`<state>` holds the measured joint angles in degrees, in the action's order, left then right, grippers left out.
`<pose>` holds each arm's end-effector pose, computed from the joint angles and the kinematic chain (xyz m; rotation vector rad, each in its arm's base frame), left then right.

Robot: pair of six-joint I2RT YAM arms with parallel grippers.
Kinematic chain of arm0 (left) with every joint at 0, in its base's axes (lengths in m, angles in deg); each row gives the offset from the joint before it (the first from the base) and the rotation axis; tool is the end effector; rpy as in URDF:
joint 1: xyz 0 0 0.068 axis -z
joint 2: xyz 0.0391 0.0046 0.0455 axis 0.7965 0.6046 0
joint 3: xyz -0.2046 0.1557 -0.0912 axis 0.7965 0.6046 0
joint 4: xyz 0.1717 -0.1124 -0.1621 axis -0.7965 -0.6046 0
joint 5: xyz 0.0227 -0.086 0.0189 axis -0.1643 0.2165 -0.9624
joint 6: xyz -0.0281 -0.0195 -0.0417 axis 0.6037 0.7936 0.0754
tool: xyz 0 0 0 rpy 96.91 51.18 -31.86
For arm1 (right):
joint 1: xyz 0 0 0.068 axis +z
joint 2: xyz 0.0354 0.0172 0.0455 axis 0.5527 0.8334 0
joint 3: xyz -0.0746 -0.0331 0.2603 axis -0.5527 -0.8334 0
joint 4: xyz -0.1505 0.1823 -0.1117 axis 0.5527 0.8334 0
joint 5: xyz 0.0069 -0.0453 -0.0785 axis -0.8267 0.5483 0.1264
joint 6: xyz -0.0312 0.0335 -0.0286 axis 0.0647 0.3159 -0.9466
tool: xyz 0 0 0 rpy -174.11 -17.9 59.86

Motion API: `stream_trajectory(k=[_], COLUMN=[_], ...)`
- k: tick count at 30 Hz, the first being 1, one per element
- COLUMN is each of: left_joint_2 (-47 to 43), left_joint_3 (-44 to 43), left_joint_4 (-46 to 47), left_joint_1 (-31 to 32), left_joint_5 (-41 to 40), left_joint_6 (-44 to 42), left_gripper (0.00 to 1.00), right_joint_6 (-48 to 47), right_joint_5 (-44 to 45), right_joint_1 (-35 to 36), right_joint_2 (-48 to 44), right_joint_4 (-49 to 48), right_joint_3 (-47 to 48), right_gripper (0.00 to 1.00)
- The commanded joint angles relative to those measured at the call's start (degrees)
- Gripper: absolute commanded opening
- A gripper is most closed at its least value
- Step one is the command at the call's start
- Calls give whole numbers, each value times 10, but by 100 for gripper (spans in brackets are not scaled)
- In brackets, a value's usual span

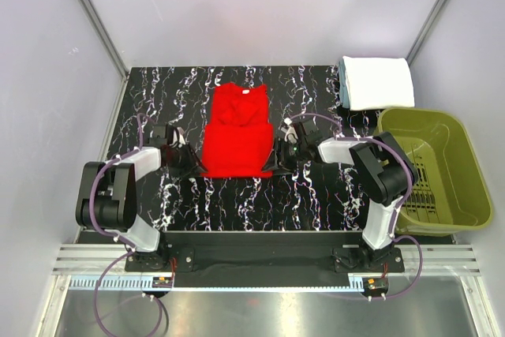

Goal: Fold and stack the t-shirts
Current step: Fold the tshirt

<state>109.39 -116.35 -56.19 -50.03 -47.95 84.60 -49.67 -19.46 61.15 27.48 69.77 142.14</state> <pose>0.2715 -0.0287 0.1439 -0.5300 2.7029 -0.7825 0.3088 0.1854 0.1245 -0.1318 2.6585 1.2209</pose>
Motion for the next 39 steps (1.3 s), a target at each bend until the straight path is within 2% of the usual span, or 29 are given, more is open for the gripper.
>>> stream_trajectory(k=[1,3,4,6,7,13,20,22,23,24,26,27,29,34,39], left_joint_2=[12,21,26,23,13,-39,-67,-80,-86,-98,-110,-120,-129,-135,-107], left_joint_3=[15,14,14,15,15,22,77,83,87,89,94,97,102,88,105], left_joint_4=[15,17,17,16,15,-31,-16,1,1,0,-2,-2,-1,-37,3], left_joint_1=[8,10,11,14,15,54,76,78,81,84,87,87,87,94,94], left_joint_5=[-20,-12,-11,-14,-18,-98,-88,-66,-62,-58,-52,-45,-46,-107,-73], left_joint_6=[-4,-3,-4,-2,0,2,23,25,32,35,43,44,46,19,27], left_gripper=[31,24,15,5,0,0,1,8,12,26,35,41,48,50,51], right_joint_6=[-9,-12,-14,-16,-24,-50,-50,-41,-39,-33,-31,-31,-27,-12,-2], right_joint_5=[28,28,35,47,54,71,80,72,72,79,79,81,84,72,70], right_joint_1=[10,9,9,10,9,10,9,11,11,11,12,11,11,11,11], right_joint_2=[26,33,33,27,24,-16,-41,-44,-52,-57,-74,-80,-94,-93,-85], right_joint_4=[10,10,11,11,12,53,53,48,47,48,55,57,59,48,29], right_joint_3=[-17,-16,-16,-19,-22,-56,-94,-100,-104,-108,-113,-118,-126,-134,-140], right_gripper=[50,35,25,6,0,0,0,1,4,19,29,40,43,44,44])
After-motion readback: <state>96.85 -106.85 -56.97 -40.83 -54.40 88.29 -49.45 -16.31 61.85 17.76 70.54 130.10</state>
